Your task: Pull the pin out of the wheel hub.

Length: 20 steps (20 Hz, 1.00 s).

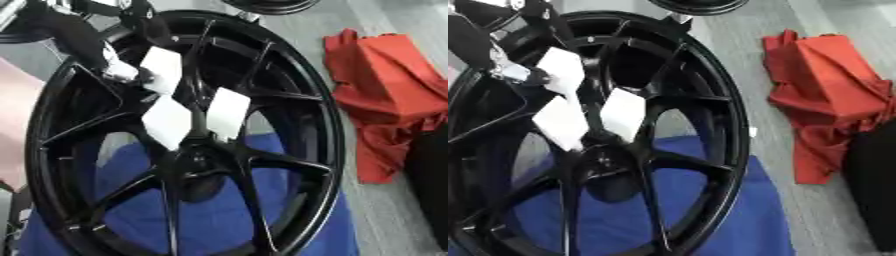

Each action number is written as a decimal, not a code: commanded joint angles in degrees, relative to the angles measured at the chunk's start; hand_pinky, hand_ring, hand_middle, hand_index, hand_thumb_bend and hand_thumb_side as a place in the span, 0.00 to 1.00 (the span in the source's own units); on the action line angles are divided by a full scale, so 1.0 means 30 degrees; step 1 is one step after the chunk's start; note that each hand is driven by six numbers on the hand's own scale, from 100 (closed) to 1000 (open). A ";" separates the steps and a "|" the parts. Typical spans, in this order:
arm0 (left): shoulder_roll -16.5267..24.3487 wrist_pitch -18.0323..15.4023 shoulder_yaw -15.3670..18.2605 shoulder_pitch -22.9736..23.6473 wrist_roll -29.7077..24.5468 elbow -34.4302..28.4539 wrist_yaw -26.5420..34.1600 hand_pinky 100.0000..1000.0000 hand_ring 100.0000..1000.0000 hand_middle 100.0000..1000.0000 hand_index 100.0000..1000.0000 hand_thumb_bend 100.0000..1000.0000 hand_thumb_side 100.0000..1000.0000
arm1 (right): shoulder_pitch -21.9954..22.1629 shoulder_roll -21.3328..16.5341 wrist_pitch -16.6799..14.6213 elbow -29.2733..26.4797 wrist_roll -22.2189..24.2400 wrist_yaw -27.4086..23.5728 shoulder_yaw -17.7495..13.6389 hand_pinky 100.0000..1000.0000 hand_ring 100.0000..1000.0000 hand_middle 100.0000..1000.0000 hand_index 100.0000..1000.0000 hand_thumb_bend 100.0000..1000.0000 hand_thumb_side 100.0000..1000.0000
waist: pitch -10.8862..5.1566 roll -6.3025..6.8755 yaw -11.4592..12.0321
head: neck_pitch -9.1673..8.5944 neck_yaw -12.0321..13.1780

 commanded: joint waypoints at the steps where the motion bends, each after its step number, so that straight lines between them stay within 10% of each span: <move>1: 0.0074 -0.0201 -0.0193 -0.0414 0.0007 -0.0034 0.0283 0.88 0.83 0.83 0.89 0.29 0.37 | -0.0284 -0.0404 -0.0020 -0.0030 -0.0147 0.0140 -0.0241 0.60 0.45 0.47 0.58 0.00 0.26 | -0.0316 -0.0008 -0.0077 | -0.0237 0.0109; 20: -0.0015 -0.1254 -0.1093 -0.0524 0.0007 -0.0342 0.0469 0.88 0.80 0.73 0.82 0.29 0.31 | -0.0277 -0.0318 0.0122 0.0042 -0.0959 0.0005 -0.0583 0.59 0.43 0.46 0.56 0.00 0.27 | -0.0388 0.0118 -0.0190 | -0.0379 0.0162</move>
